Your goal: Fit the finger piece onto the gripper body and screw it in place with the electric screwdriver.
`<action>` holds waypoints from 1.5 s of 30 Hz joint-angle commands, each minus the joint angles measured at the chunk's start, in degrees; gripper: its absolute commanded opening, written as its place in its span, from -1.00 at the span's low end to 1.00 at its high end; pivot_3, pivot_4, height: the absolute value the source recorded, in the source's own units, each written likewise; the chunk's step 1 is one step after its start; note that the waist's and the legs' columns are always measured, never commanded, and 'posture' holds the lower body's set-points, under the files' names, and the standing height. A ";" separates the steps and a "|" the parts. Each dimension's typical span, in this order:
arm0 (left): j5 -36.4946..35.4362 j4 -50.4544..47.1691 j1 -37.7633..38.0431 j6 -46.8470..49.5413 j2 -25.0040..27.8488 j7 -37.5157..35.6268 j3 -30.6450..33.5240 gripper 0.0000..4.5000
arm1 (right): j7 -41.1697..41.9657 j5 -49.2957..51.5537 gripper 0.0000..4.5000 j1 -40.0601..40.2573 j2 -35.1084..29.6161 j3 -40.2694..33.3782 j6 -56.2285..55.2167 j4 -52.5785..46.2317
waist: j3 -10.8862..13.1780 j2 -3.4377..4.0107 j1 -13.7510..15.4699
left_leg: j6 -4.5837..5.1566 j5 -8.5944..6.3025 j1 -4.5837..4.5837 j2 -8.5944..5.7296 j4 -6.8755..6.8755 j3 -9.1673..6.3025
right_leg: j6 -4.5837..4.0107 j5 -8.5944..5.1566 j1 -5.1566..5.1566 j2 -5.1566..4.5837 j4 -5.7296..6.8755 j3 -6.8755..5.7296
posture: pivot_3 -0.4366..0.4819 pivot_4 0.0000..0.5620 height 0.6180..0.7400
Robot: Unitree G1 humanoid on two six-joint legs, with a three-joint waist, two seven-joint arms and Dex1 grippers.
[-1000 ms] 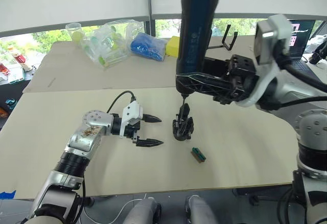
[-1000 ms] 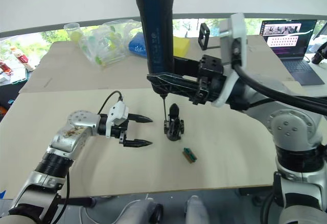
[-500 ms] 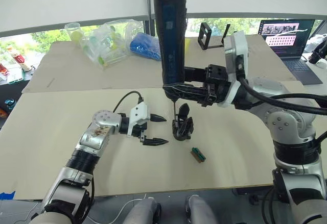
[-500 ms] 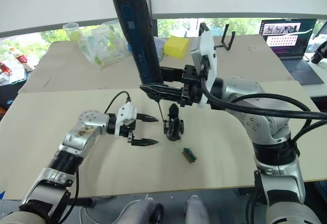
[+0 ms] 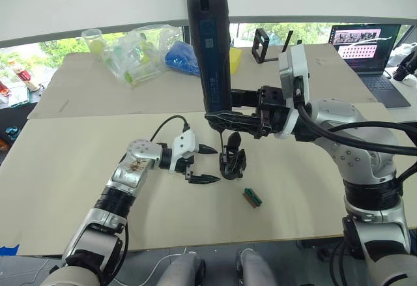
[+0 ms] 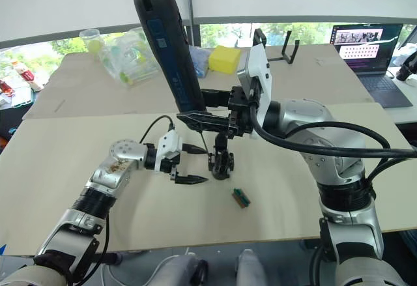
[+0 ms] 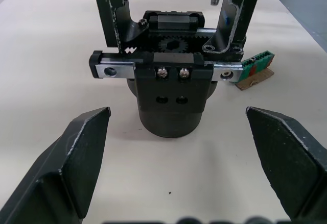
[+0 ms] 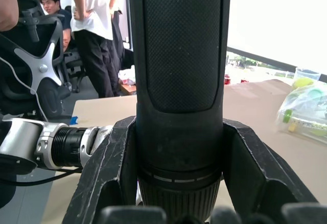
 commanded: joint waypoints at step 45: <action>0.35 -0.87 -1.57 -1.87 -0.98 -0.74 -0.42 1.00 | 4.16 -4.84 -0.15 3.71 0.42 -2.99 -2.67 -0.83 | 0.00 0.00 0.03 | 0.00 0.00 -0.02 -0.01 0.00 0.00 | 0.00 0.00 -0.02 0.00 0.00 0.00 | -0.05 -0.47 1.00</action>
